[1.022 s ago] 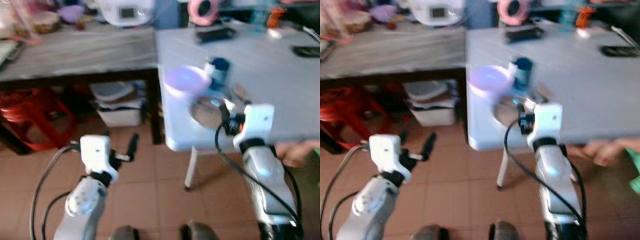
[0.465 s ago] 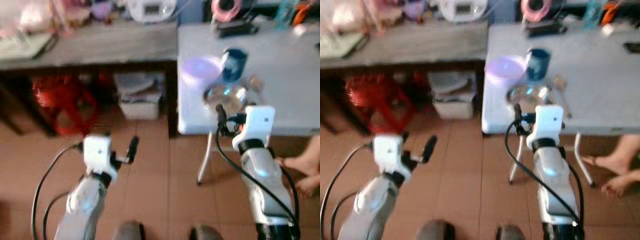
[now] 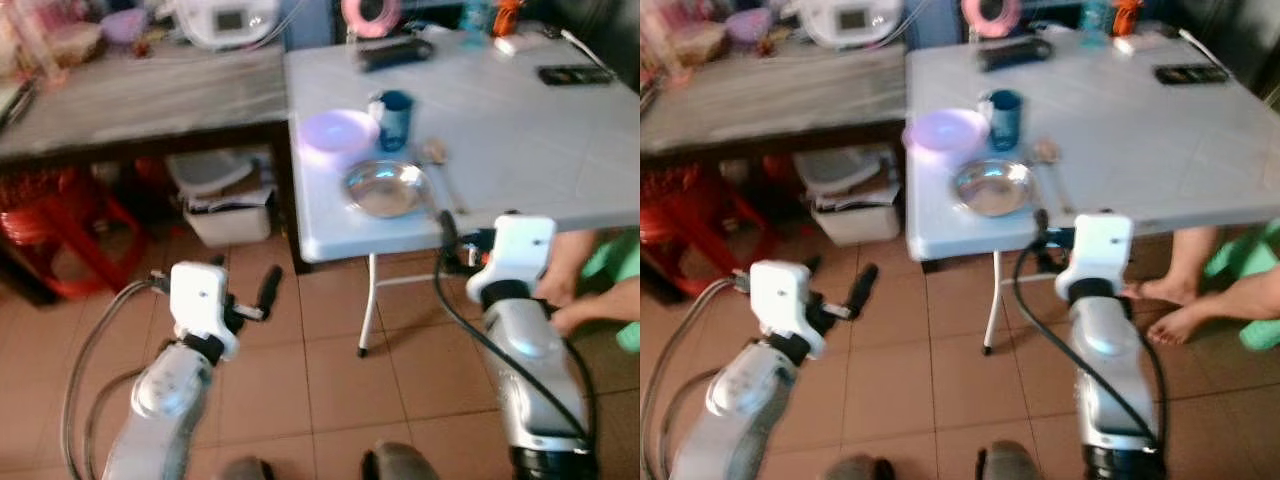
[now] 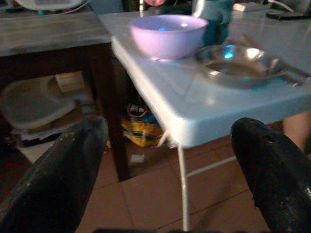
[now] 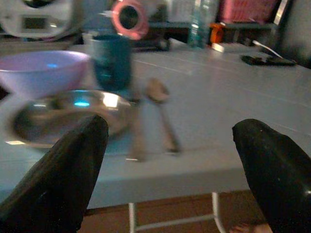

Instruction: Setting the table

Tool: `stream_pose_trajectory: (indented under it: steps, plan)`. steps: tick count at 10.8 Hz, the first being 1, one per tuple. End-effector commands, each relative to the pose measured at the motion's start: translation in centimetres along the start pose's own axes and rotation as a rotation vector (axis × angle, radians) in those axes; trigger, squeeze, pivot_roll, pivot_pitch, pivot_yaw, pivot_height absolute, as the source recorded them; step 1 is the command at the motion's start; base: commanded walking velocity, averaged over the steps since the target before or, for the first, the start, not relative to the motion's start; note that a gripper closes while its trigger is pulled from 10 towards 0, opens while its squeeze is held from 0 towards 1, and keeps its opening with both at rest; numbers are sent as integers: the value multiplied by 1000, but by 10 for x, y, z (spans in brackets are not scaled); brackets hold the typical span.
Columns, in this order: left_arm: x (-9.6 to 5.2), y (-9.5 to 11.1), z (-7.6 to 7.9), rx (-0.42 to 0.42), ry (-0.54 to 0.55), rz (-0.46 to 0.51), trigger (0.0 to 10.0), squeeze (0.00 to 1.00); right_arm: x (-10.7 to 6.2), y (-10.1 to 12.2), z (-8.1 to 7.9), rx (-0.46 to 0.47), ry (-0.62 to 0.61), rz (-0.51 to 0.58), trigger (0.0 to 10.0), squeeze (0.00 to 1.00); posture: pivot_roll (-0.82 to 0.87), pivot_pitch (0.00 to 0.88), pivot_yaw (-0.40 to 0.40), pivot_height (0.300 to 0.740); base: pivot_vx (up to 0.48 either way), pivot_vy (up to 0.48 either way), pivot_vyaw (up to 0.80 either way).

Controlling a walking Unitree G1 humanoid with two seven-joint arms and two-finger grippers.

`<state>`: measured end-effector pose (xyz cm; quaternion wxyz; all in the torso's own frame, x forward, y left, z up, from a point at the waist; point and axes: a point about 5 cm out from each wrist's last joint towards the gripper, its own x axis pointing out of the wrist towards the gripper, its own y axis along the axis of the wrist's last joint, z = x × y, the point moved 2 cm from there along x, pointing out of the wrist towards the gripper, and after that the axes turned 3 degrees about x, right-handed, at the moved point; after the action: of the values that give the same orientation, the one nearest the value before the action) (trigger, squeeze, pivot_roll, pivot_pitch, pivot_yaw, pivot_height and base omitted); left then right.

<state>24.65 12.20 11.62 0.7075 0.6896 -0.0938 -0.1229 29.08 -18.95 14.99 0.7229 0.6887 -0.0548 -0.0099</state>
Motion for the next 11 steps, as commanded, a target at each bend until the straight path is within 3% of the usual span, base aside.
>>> stream_pose_trajectory:
  steps: [1, 3, 7, 9, 11]
  plan:
    - [-1, 4, -8, 19, 26, 1, 10000, 0, 3, 4, -5, 20, -4, 12, 10000, 0, -53, 127, 101, 740, 0, 0, 0]
    - [-2, 9, -14, 64, 41, 15, 10000, 0, 6, 5, -11, 19, 12, 15, 10000, 0, -26, 127, 92, 740, 0, 0, 0]
    - [-5, 10, -12, 48, 39, 23, 10000, 0, 11, 11, -23, 19, 69, 40, 10000, 0, -23, 123, 86, 740, 395, 0, 0]
    - [-1, 12, -13, 50, 33, 30, 10000, 0, 7, 14, -22, 7, 68, 61, 10000, 0, -30, 129, 99, 740, 390, 0, 0]
    - [-2, 17, -16, 55, 31, 49, 10000, 0, 4, 13, -21, 0, 48, 69, 10000, 0, -25, 123, 114, 740, 0, 0, 0]
